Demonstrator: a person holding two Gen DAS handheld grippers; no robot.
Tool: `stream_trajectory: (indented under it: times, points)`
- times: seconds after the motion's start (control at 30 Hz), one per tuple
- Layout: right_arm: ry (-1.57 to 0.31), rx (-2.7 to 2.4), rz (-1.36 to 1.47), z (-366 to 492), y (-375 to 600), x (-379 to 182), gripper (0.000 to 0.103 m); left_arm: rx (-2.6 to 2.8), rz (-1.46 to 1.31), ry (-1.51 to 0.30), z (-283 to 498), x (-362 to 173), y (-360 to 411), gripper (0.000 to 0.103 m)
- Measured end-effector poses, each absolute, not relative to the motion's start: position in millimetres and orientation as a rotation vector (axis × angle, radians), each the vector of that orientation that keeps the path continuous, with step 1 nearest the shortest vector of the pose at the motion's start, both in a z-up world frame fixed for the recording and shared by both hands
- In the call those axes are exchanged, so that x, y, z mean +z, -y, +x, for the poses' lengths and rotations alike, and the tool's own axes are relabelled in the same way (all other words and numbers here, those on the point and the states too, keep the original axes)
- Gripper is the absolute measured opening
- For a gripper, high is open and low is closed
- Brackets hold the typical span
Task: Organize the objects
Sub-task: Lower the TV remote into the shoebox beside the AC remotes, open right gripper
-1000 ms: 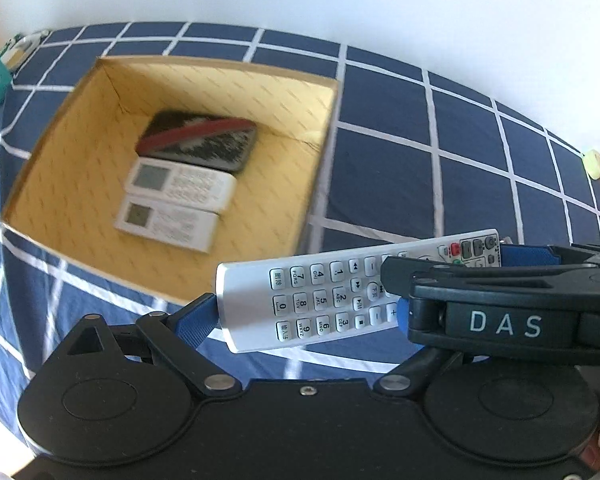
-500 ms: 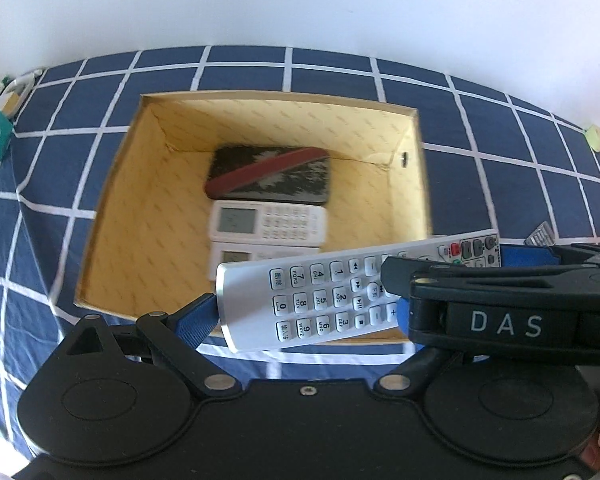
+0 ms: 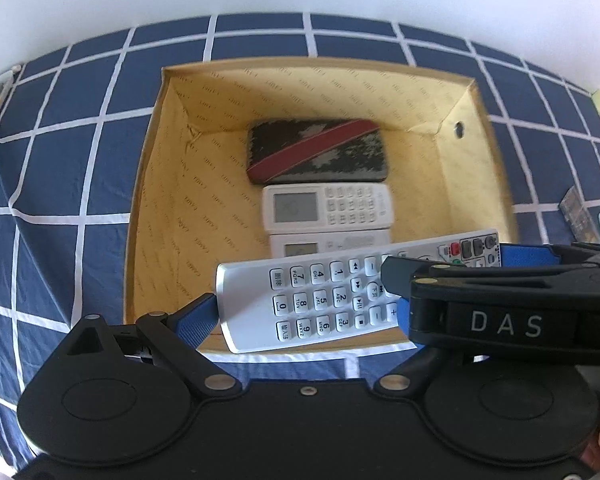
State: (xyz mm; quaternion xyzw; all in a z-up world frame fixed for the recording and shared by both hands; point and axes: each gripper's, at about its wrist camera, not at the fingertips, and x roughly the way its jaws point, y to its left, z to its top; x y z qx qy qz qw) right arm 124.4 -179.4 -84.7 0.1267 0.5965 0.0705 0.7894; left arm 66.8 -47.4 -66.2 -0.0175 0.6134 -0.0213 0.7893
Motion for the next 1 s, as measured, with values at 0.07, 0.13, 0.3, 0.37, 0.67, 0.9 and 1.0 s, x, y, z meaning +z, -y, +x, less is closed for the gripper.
stream_trajectory:
  times: [0.07,0.13,0.3,0.37,0.67,0.9,1.0]
  points:
    - [-1.303,0.148,0.287,129,174,-93,0.091,-0.052,-0.029,-1.338,72,-74,40,0.095]
    - [-1.32,0.143,0.293,134,169,-101,0.091,-0.058,-0.032,-1.356,76,-81,34,0.095]
    - [-1.381,0.119,0.3,140,165,-122,0.091,-0.08,-0.038,-1.407,82,-101,29,0.095]
    - [-1.402,0.111,0.301,141,166,-129,0.091,-0.09,-0.042,-1.423,83,-108,28,0.095]
    - [-1.475,0.079,0.29,142,168,-152,0.091,-0.122,-0.09,-1.485,85,-134,26,0.094]
    - [-1.513,0.071,0.285,144,167,-162,0.091,-0.13,-0.101,-1.518,88,-148,24,0.094]
    - [-1.523,0.069,0.275,146,166,-166,0.091,-0.131,-0.114,-1.527,89,-154,21,0.094]
